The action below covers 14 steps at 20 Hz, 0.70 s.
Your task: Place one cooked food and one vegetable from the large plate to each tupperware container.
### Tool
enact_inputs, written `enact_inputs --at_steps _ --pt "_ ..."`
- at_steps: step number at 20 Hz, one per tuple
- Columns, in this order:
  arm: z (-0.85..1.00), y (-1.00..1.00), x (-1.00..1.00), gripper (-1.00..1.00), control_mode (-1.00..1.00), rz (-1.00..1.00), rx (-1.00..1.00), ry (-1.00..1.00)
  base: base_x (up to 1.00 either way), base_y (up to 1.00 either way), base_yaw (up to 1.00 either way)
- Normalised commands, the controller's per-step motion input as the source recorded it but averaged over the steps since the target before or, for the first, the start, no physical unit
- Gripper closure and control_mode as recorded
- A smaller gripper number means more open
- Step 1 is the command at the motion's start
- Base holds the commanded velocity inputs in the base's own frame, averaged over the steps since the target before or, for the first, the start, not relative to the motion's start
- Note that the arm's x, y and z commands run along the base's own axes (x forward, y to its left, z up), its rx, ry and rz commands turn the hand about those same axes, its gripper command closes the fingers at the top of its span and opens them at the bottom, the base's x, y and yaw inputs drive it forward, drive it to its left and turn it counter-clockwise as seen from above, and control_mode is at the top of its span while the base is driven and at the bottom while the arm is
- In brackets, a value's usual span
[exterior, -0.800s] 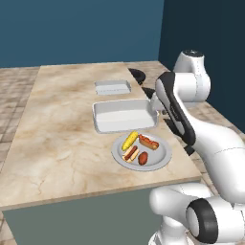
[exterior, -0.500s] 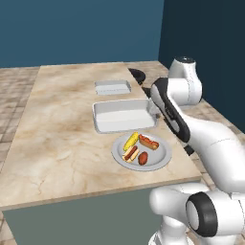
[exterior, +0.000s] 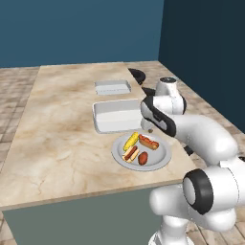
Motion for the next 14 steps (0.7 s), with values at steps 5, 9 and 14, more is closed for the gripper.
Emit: enact_inputs --at_steps 5,9,14 --pt "-0.79 -0.01 0.16 -1.00 -1.00 0.23 -0.09 -0.01 0.00 0.00 0.00" --pt "-0.56 -0.30 0.44 -1.00 -1.00 0.01 -0.01 -0.02 0.00 0.00 0.00" --pt "-0.13 -0.17 0.53 -1.00 -1.00 0.01 0.02 0.01 0.00 0.00 0.00"
